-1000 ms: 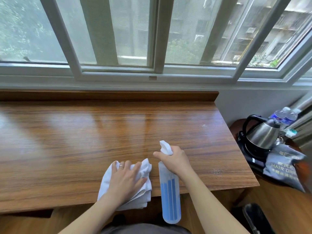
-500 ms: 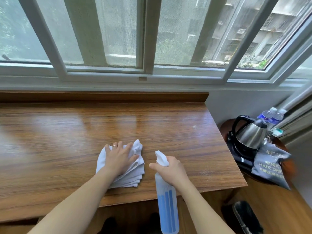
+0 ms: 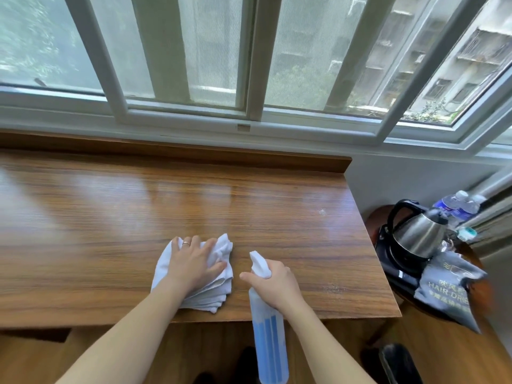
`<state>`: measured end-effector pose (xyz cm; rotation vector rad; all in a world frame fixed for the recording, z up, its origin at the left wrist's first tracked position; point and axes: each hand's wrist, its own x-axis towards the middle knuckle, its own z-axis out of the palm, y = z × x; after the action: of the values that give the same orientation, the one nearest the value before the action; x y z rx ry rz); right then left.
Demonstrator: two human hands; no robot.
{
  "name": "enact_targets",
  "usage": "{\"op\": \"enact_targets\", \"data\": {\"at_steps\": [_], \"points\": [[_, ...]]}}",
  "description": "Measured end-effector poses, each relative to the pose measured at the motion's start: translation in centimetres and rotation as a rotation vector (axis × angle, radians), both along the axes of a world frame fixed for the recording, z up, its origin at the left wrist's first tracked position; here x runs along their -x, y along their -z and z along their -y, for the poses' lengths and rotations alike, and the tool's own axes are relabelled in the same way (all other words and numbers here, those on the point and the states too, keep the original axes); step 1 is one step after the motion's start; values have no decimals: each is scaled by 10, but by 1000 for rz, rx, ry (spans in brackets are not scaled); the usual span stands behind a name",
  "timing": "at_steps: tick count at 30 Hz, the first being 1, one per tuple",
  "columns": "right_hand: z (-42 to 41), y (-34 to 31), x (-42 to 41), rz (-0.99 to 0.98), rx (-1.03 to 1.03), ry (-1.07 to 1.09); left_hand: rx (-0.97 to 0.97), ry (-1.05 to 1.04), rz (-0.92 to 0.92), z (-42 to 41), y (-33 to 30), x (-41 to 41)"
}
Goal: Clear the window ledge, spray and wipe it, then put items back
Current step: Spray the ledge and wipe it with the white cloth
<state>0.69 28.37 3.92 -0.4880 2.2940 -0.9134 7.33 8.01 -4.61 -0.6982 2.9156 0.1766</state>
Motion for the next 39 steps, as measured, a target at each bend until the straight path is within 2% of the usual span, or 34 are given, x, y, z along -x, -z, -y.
{"op": "enact_targets", "data": {"at_steps": [6, 16, 27, 32, 39], "points": [[-8, -5, -22, 13, 37, 63, -15, 23, -5, -8, -4, -20], [-23, 7, -52, 2, -49, 111, -14, 24, -64, -13, 4, -40], [-26, 10, -40, -17, -40, 131, 44, 20, -85, -17, 6, -38], [-25, 10, -29, 31, -23, 125, 80, 13, -109, -27, 10, -35], [-25, 8, -8, 20, 51, 157, 122, 127, -164, -72, 13, -23]]}}
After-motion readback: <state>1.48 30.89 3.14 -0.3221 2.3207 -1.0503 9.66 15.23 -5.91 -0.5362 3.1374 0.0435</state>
